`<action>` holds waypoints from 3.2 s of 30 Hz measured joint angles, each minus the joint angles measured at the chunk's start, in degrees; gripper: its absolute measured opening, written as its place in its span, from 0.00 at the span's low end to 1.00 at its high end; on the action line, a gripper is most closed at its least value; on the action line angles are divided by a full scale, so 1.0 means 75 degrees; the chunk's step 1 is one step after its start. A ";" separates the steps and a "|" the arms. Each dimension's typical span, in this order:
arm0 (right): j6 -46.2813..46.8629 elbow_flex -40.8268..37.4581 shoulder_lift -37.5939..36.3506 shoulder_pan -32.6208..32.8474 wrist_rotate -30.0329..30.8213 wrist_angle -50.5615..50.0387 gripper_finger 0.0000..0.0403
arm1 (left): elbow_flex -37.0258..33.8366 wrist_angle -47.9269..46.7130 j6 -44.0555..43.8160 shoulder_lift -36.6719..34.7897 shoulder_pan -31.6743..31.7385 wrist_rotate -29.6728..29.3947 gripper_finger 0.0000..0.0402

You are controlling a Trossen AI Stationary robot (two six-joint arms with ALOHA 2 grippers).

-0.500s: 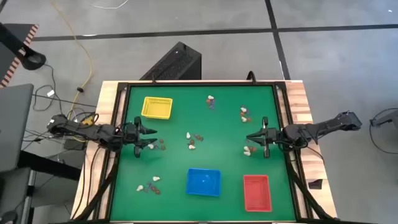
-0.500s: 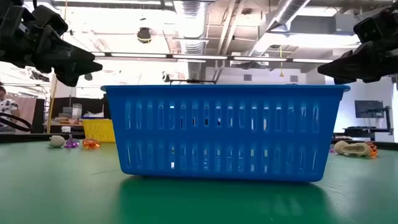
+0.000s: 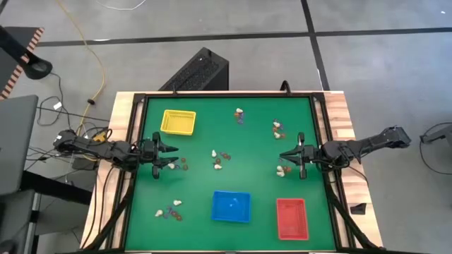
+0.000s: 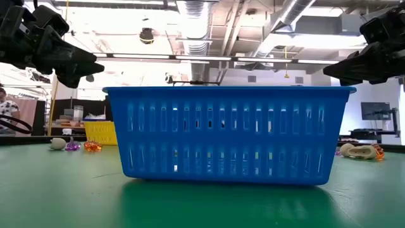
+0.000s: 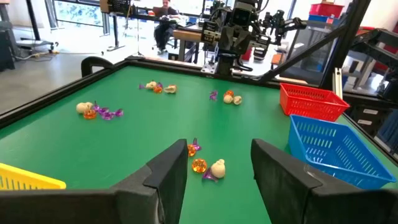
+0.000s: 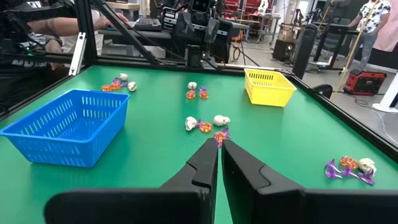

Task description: Sort Halloween decoration

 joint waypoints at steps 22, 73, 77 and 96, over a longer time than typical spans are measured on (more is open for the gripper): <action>0.0000 0.0002 0.0000 0.0000 0.0000 -0.0002 0.13 | -0.0002 -0.0003 0.0000 0.0000 0.0003 0.0001 0.42; -0.2663 0.0270 0.0213 -0.0562 0.1017 0.2825 0.13 | 0.0264 0.2758 0.0634 0.0658 0.0477 -0.1275 0.42; -0.2071 0.0794 0.1030 -0.1456 0.1174 0.2438 0.13 | 0.0684 0.2768 0.0713 0.1570 0.1202 -0.1265 0.42; 0.3310 0.5177 0.6751 -0.5216 0.0614 -0.5018 0.26 | 0.2220 0.2763 0.1547 0.5557 0.3836 0.2460 0.42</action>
